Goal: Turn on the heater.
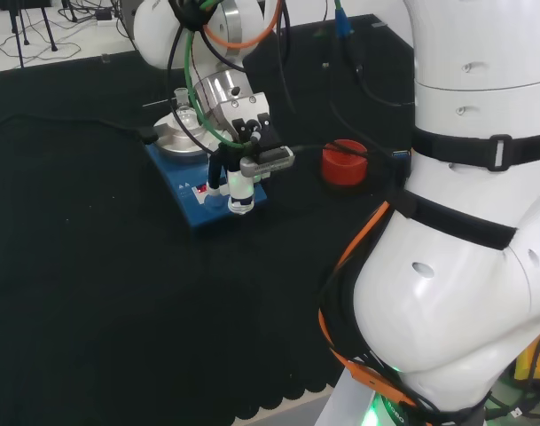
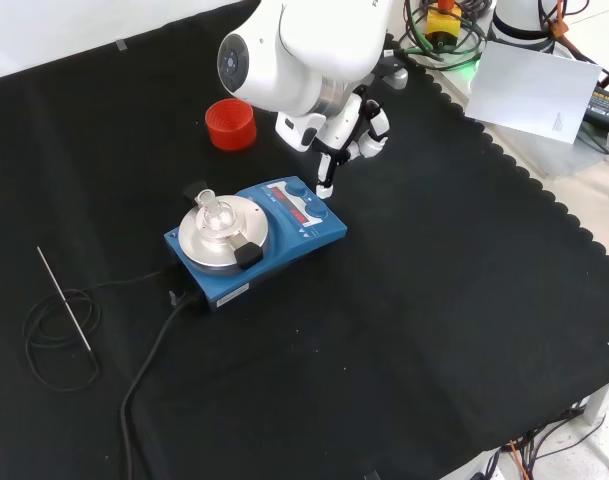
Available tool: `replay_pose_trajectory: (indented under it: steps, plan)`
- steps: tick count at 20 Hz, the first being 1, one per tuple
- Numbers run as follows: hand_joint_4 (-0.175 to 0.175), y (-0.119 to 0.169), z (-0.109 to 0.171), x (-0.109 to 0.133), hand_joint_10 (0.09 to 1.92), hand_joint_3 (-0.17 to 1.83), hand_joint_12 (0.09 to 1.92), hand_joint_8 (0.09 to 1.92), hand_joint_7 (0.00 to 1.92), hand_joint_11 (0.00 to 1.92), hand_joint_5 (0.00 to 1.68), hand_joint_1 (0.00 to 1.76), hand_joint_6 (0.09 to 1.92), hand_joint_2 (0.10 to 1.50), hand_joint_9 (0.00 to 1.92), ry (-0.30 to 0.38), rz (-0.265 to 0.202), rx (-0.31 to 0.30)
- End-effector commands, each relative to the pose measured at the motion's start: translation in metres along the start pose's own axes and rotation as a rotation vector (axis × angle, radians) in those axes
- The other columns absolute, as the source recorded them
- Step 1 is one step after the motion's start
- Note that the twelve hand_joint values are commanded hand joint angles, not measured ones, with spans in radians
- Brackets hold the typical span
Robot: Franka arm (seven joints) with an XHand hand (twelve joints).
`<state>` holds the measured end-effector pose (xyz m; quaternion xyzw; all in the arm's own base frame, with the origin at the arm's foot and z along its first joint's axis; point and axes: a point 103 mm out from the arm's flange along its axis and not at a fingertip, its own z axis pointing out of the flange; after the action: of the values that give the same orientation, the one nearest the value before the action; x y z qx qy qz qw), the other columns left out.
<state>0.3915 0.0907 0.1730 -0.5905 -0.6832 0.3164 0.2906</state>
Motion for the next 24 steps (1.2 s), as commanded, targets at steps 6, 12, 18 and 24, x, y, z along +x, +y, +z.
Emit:
replay_pose_trajectory:
  steps: [6, 12, 18, 24]
  plan:
    - [-0.026, 0.005, -0.002, -0.004, 1.69, 1.10, 1.78, 1.65, 1.73, 1.83, 0.32, 1.45, 0.09, 0.65, 1.83, -0.008, -0.003, 0.019]
    - [-0.024, 0.011, -0.004, 0.000, 1.68, 1.10, 1.78, 1.65, 1.73, 1.83, 0.32, 1.45, 0.09, 0.65, 1.83, -0.021, 0.001, 0.027]
    - [-0.023, 0.014, -0.004, -0.001, 1.68, 1.10, 1.78, 1.65, 1.73, 1.83, 0.32, 1.45, 0.09, 0.65, 1.83, -0.026, 0.009, 0.034]
    - [-0.023, 0.015, -0.003, -0.010, 1.68, 1.11, 1.78, 1.65, 1.73, 1.83, 0.32, 1.45, 0.09, 0.65, 1.83, -0.022, 0.001, 0.037]
